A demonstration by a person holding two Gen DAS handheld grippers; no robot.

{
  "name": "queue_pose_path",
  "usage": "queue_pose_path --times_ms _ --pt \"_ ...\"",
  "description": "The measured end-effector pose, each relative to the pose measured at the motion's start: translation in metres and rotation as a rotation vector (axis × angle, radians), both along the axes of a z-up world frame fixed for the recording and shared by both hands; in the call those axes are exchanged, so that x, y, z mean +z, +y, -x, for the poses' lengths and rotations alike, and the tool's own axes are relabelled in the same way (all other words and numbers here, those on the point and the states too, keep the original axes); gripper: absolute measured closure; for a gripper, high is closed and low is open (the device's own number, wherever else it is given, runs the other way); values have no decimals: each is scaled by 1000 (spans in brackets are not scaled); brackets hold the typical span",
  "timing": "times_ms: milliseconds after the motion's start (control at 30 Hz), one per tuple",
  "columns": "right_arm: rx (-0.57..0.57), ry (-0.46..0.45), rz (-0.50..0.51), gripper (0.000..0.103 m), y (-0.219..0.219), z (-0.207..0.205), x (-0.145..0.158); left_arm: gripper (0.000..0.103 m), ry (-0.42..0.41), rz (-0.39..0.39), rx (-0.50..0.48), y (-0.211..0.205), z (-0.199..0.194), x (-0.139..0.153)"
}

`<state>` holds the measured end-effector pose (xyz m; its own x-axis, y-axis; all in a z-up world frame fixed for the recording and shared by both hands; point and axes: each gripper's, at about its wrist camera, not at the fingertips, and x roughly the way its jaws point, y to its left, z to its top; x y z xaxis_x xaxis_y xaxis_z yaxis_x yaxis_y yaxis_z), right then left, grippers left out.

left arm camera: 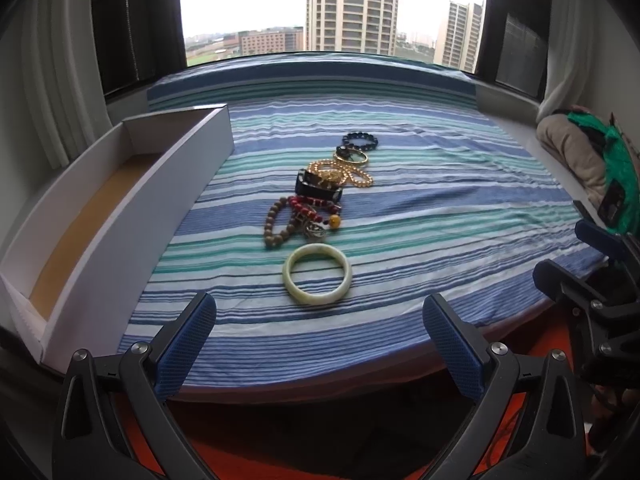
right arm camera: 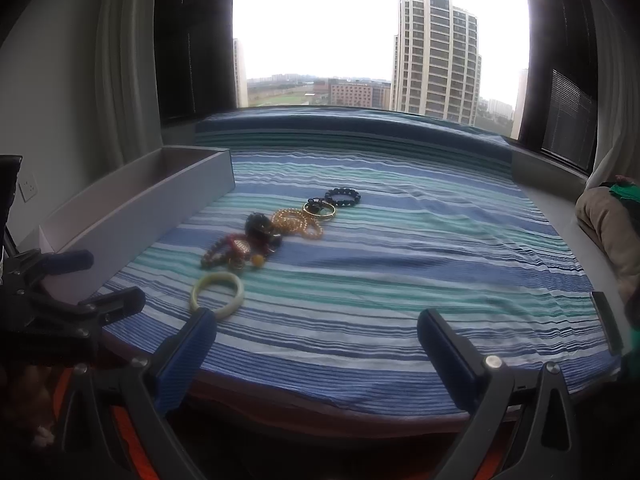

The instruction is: Organize jewelry

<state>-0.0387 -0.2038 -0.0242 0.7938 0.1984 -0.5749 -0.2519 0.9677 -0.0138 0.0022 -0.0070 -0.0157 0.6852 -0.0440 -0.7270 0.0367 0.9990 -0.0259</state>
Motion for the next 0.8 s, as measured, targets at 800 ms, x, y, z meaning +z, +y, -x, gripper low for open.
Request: queue_pose_path --times_ms 800 --pt "8 7 5 1 0 -1 -2 0 16 -7 -1 -1 -2 -5"
